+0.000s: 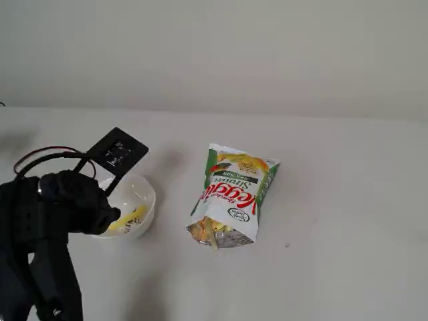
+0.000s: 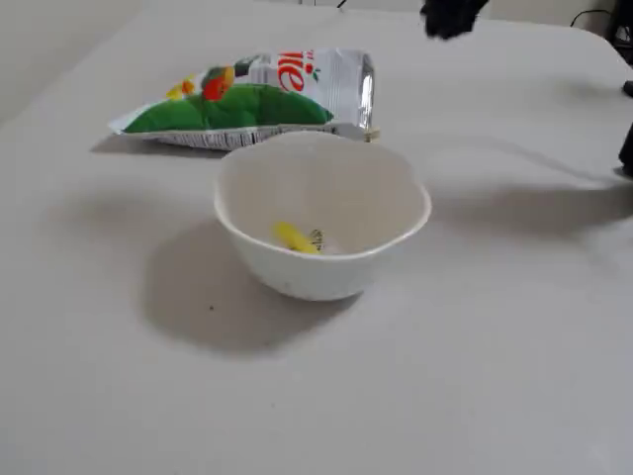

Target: Pick up veggie straw from inside of open veggie straw packet and place it inside the bowl on the left side of the veggie straw packet

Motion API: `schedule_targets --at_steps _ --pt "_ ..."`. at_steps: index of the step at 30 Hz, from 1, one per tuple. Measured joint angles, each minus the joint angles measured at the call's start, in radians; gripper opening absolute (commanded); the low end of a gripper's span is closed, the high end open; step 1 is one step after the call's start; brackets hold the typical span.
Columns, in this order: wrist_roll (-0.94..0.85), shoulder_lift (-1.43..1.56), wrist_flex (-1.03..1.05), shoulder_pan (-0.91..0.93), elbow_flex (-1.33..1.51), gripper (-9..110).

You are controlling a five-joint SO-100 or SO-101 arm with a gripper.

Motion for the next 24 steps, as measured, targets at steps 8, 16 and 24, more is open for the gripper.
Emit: schedule_targets --at_steps 8,16,24 --pt "0.071 0.0 0.002 -0.147 0.0 11" --pt "0.114 0.183 0.015 -0.17 0.072 11" --pt "0.129 0.526 -0.038 0.132 0.304 3"
